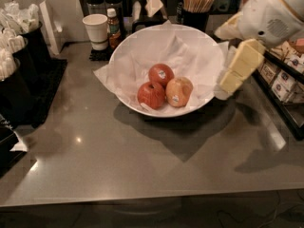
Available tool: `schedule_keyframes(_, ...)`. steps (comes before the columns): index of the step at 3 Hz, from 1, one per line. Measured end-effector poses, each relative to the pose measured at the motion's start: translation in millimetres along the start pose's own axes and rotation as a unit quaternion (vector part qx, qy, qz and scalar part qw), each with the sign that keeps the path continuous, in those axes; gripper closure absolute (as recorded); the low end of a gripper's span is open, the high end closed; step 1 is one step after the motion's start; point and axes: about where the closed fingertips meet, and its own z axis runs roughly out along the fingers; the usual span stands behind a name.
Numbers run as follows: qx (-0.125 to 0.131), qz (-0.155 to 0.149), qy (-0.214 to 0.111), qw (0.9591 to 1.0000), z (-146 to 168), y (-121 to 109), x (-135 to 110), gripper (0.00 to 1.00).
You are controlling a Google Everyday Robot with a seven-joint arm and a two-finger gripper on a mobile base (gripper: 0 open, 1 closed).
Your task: Pick apple from white bowl
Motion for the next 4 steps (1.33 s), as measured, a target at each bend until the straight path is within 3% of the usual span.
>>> schedule_keyframes(1, -0.008, -0.005, -0.002, 1.0000, 6, -2, -5, 0.00)
schedule_keyframes(2, -0.001, 0.016, -0.034, 0.9993, 25, -12, -8, 0.00)
schedule_keyframes(3, 0.024, 0.031, -0.042, 0.9984, 47, -29, -20, 0.00)
schedule_keyframes(4, 0.030, 0.032, -0.045, 0.9980, 47, -32, -21, 0.19)
